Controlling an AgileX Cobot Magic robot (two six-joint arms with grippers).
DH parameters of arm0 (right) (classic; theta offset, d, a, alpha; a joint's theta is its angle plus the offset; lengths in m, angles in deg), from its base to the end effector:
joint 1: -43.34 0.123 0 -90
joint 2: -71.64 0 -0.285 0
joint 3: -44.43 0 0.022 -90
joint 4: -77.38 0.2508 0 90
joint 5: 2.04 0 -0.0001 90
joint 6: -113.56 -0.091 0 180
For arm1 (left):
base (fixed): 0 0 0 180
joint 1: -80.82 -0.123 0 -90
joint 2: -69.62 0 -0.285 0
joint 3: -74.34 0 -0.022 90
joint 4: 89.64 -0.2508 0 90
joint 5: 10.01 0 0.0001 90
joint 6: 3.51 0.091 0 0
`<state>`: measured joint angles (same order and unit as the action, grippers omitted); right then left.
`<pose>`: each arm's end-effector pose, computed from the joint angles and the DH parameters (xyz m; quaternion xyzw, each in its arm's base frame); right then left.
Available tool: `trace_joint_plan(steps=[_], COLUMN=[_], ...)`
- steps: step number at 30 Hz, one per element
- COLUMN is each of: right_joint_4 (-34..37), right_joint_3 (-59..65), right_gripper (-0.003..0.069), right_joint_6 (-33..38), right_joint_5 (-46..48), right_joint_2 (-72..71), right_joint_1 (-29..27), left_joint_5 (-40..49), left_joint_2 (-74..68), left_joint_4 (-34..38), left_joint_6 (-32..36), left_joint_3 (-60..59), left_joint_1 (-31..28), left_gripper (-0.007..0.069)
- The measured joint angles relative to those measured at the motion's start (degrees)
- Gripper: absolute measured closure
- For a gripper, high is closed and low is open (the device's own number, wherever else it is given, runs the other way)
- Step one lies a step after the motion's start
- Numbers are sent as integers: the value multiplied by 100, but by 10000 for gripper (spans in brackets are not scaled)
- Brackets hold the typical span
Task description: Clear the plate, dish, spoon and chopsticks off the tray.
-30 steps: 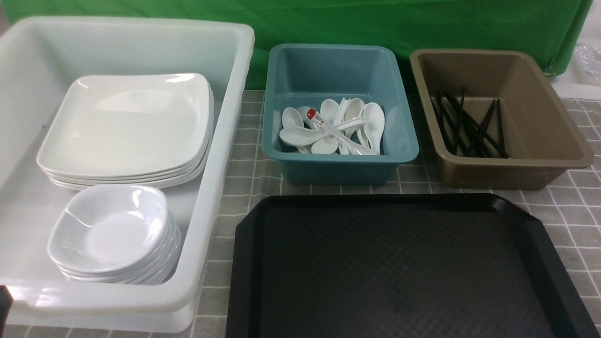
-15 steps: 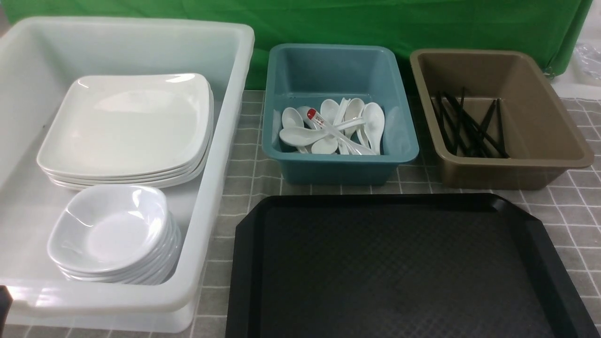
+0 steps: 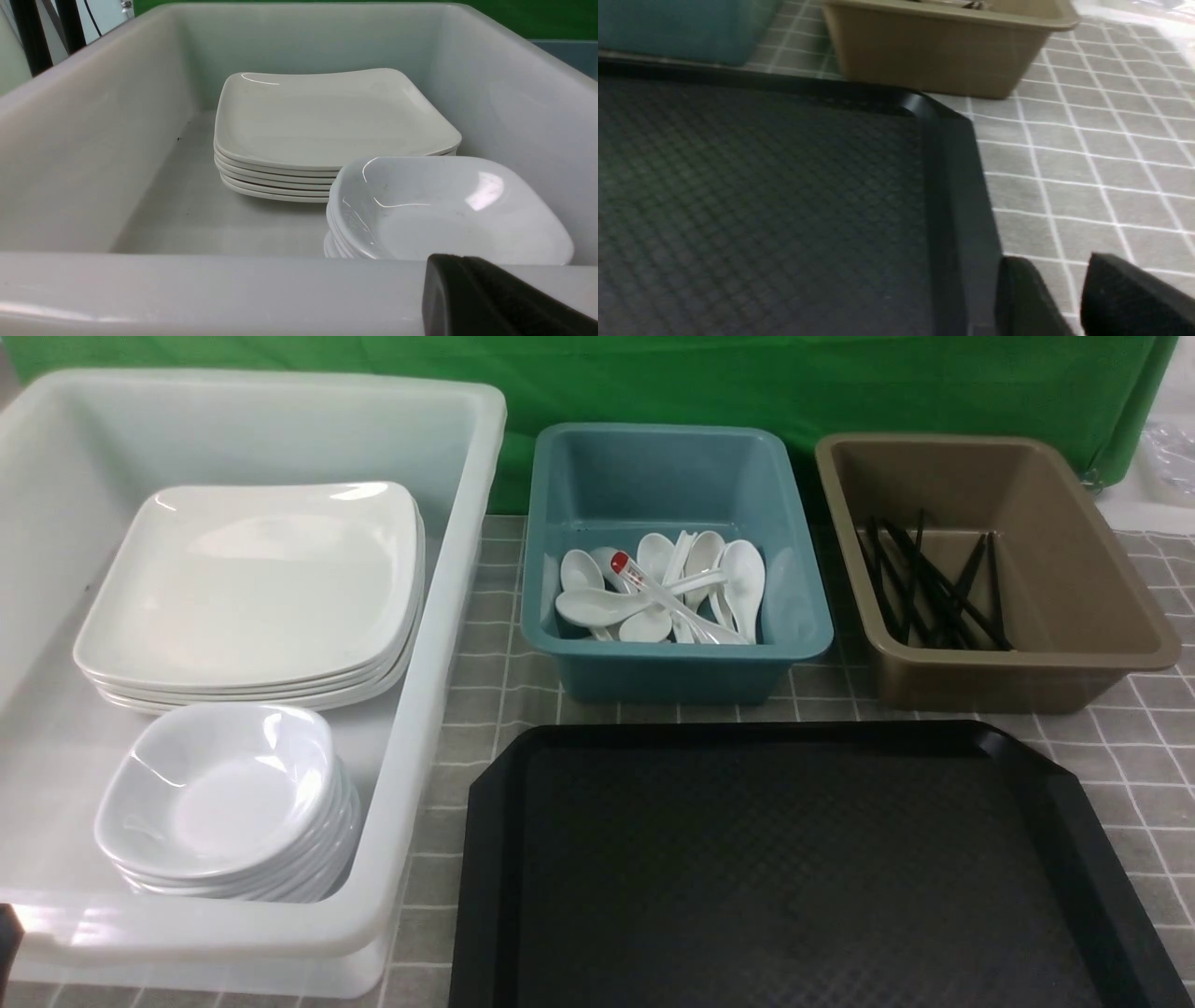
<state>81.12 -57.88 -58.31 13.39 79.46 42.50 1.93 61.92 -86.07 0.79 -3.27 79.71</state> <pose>0.0553 0.0008 0.1860 -0.0303 0.7705 -0.0231 0.6363 0.0560 -0.0001 0.1921 0.0023 0.7503 0.0062 0.6611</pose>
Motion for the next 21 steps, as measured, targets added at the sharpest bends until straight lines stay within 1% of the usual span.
trace_joint_plan(steps=[21], right_joint_4=[0], right_joint_3=[0], right_gripper=[421], right_joint_6=[-107], right_joint_5=[0], right_joint_2=[0], right_joint_1=[45], left_joint_5=[0], left_joint_2=[0], left_joint_4=[-6], left_joint_6=[0], left_joint_3=[0], left_joint_1=[0], left_gripper=[615])
